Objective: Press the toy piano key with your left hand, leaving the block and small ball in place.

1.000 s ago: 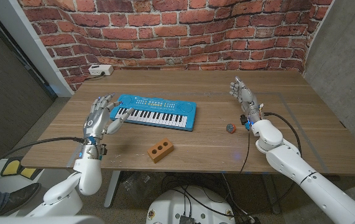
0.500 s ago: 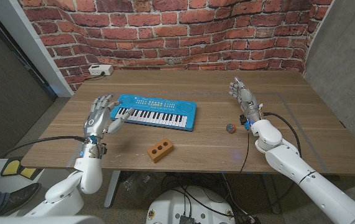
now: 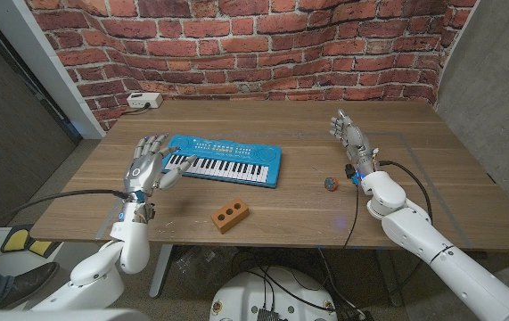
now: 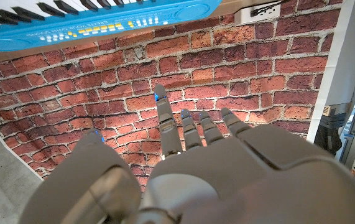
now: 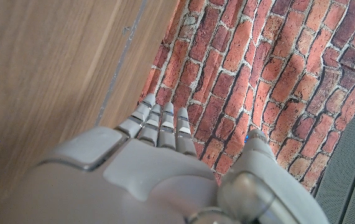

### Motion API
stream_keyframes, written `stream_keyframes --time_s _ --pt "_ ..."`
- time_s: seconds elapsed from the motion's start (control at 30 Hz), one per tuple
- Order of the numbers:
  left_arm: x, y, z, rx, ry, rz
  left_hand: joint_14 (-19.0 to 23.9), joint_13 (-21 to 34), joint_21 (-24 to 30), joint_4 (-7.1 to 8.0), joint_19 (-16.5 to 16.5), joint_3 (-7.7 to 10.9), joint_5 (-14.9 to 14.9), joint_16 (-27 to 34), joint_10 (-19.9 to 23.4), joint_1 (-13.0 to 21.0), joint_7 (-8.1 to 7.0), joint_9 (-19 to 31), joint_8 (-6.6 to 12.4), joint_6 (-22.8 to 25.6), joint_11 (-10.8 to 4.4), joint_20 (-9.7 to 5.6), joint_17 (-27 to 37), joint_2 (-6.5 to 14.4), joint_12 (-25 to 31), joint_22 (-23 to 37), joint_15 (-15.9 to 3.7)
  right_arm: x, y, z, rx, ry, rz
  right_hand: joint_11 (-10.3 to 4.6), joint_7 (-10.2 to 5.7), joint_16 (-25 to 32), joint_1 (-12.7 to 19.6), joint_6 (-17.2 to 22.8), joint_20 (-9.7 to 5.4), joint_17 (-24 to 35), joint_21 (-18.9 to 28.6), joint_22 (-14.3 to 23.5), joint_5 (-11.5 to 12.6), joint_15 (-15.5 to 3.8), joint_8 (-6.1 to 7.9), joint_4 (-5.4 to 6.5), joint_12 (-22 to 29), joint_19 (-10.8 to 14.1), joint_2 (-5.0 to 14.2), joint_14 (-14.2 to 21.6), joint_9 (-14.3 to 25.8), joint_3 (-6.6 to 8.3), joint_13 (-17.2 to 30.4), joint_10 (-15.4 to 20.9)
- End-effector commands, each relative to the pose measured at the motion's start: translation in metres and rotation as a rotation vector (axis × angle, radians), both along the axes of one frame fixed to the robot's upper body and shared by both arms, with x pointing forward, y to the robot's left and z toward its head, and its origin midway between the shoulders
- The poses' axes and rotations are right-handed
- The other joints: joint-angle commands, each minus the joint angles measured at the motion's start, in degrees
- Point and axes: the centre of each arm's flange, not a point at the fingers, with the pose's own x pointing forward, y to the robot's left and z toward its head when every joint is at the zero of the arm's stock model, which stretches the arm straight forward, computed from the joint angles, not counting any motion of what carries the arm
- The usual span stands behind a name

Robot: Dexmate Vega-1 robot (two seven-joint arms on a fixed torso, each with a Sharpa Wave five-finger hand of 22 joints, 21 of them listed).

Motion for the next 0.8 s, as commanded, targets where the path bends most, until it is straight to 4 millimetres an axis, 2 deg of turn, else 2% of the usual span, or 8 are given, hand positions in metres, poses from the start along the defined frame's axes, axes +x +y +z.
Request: stream_keyframes --time_s 0.03,0.13,0.27,0.4,0.53,0.8 --pt "0.005 -0.005 0.011 0.066 0.072 0.037 -0.9 0.1 -0.1 0.02 -1.2 -0.25 0.3 -0.2 -0.7 -0.4 -0.14 0.1 -0.42 0.6 0.04 0.05 0.2 0.3 -0.1 0.3 -0.01 -0.001 -0.001 0.001 -0.001 -0.004 0.004 0.01 -0.22 -0.1 -0.1 0.2 0.21 0.3 -0.5 0.3 0.1 0.44 -0.16 0.01 0.5 0.0 0.06 -0.1 0.2 -0.26 0.1 0.6" --pt "0.005 -0.006 0.015 0.084 0.099 0.05 -1.2 0.1 -0.1 0.08 -1.6 -0.38 0.2 -0.2 -0.8 -0.4 -0.15 0.1 -0.47 0.9 0.06 0.07 0.2 0.2 -0.1 0.3 0.02 -0.002 0.0 0.001 -0.002 -0.007 0.003 0.0 -0.21 -0.1 -0.2 0.2 0.21 0.3 -0.5 0.3 0.1 0.37 -0.16 0.02 0.5 0.0 0.08 0.0 0.2 -0.27 0.1 0.6" --pt "0.007 -0.008 0.02 0.108 0.146 0.069 -1.8 0.1 0.0 0.21 -2.3 -0.76 0.2 -0.1 0.1 -0.6 1.29 0.1 -0.28 2.9 0.38 -2.35 0.2 0.2 0.3 0.3 -0.34 -0.003 0.001 0.001 -0.004 -0.011 0.004 -0.01 -0.24 -0.1 -0.2 0.3 0.25 0.3 -0.6 0.3 0.1 0.36 -0.15 0.02 0.4 0.0 0.1 0.0 0.2 -0.27 0.1 0.6" --pt "0.009 -0.009 0.023 0.129 0.167 0.057 -2.3 0.1 0.0 0.24 -2.5 -0.9 0.2 -0.1 0.0 -0.6 1.5 0.1 -0.37 3.2 0.68 -2.54 0.1 0.1 0.3 0.3 -0.7 -0.005 0.001 0.001 -0.004 -0.011 0.0 -0.03 -0.21 -0.1 -0.2 0.3 0.26 0.3 -0.6 0.3 0.2 0.33 -0.15 0.03 0.4 0.1 0.13 0.0 0.2 -0.27 0.1 0.7" --pt "0.009 -0.01 0.025 0.145 0.171 0.058 -2.6 0.1 0.1 0.28 -2.8 -1.05 0.2 -0.1 0.0 -0.7 1.48 0.1 -0.44 3.4 0.13 -2.53 0.1 0.1 0.3 0.3 -0.88 -0.006 0.001 0.001 -0.005 -0.01 -0.002 -0.05 -0.21 -0.1 -0.2 0.3 0.22 0.3 -0.7 0.3 0.2 0.39 -0.16 0.02 0.4 0.1 0.15 0.0 0.2 -0.27 0.1 0.6" --pt "0.013 -0.013 0.03 0.185 0.24 0.072 -3.1 0.1 0.0 0.41 -3.5 -1.47 0.1 -0.1 -0.7 -1.0 1.22 0.1 -0.89 3.2 0.11 -2.08 0.1 -0.2 0.0 0.3 -1.17 -0.004 0.003 -0.001 0.004 -0.01 0.004 0.07 -0.2 -0.1 -0.2 0.3 0.27 0.3 -0.8 0.3 0.2 0.35 -0.18 0.01 0.4 0.1 0.17 0.0 0.2 -0.28 0.1 0.7"
